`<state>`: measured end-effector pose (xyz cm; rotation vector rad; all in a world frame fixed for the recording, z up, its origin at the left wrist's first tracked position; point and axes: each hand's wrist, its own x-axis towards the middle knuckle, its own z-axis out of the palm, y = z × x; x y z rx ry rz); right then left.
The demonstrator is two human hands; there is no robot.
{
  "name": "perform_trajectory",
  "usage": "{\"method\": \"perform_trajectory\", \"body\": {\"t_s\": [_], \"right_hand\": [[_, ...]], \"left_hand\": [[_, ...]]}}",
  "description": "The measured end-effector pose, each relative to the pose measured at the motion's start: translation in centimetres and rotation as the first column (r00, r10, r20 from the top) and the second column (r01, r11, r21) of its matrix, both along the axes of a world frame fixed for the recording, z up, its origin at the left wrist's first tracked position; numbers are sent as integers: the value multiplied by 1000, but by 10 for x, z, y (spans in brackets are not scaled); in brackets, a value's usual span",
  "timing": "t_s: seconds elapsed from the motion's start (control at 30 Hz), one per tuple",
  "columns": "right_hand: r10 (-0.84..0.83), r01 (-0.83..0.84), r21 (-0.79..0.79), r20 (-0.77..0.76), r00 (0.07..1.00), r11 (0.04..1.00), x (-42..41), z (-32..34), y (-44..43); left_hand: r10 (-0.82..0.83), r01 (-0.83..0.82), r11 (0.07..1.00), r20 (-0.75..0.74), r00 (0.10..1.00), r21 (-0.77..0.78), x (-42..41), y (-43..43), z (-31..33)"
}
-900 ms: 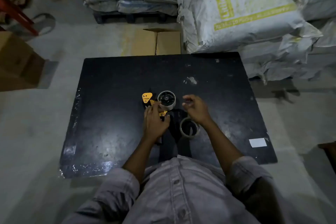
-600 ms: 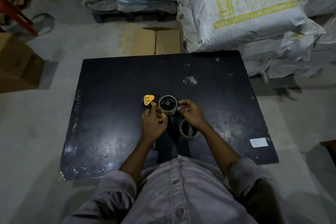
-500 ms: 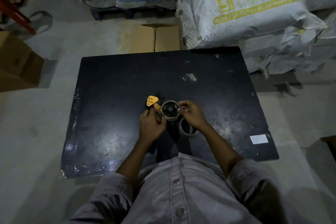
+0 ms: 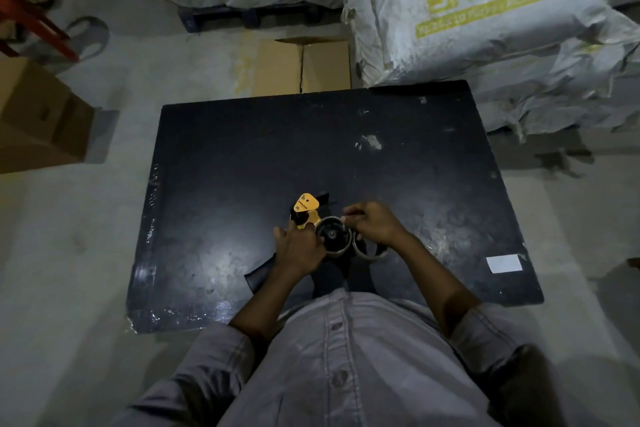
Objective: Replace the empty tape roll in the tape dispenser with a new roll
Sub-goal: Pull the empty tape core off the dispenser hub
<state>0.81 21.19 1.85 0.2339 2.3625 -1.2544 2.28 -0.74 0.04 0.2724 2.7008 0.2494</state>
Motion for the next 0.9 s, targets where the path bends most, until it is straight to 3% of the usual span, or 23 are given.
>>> {"method": "perform_trajectory", "body": {"t_s": [0.1,0.2,0.37,0.47,0.57,0.63,0.67,0.73,0.77,0.8,0.9], "right_hand": [[115,-116,95,10,993,989,6,-2,-6],[174,-176,151,31,984,973,10,-1,-17],[107,-102,-74,67,992,992,16,-1,-35],[30,0,-221,133,991,975,17,-10,-40],[-70,135,-303,215,974,943,20,-7,-45],[-137,212,-322,240,961,923,25,-3,-49],[-161,235,-317,242,957,919,27,0,-51],[-181,248,-281,243,953,927,31,0,-52],[-176,240,-259,246,953,935,34,0,-53],[-170,233,-242,255,952,942,36,-1,-54],[-163,230,-217,288,943,949,43,-2,-59]], "left_hand": [[57,-58,998,84,995,9,-4,2,4],[130,-131,991,64,990,13,-3,1,4],[321,-316,937,-7,947,146,5,-9,14],[481,-462,840,7,877,284,12,-21,18],[673,-661,629,139,726,410,31,-25,35],[703,-765,470,338,626,439,47,-26,47],[677,-839,372,502,538,397,54,-26,50],[493,-968,155,834,247,195,60,-31,48],[357,-995,51,929,100,87,61,-34,46],[248,-998,-53,969,12,26,62,-37,41],[182,-966,-254,983,-1,46,63,-41,28]]}}
